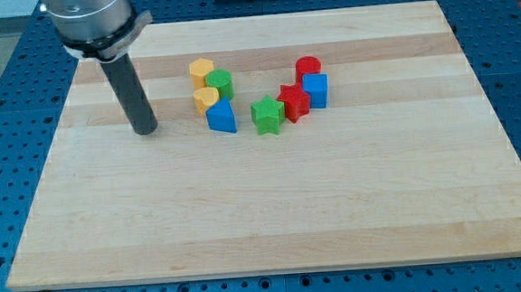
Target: Nudge the yellow heart right a bit
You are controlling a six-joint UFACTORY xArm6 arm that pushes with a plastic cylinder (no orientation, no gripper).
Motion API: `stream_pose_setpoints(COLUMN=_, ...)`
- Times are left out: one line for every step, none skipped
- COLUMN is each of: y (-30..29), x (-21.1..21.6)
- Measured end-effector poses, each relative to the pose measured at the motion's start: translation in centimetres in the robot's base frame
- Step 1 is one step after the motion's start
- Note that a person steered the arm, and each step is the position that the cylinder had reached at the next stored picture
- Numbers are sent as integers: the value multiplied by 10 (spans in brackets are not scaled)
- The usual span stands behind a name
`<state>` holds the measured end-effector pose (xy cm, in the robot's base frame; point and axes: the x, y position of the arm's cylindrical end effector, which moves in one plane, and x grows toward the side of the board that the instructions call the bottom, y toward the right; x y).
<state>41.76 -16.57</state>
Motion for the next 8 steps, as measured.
stream_pose_setpoints(y=27, x=-1)
stream_pose_setpoints(y=50, x=-8)
stream_pose_setpoints(y=56, x=-21)
stream_pose_setpoints(y=71, x=-26)
stream_pose_setpoints(y=77, x=-27)
stream_pose_setpoints(y=77, x=-27)
stream_pose_setpoints(y=77, x=-27)
stream_pose_setpoints(y=77, x=-22)
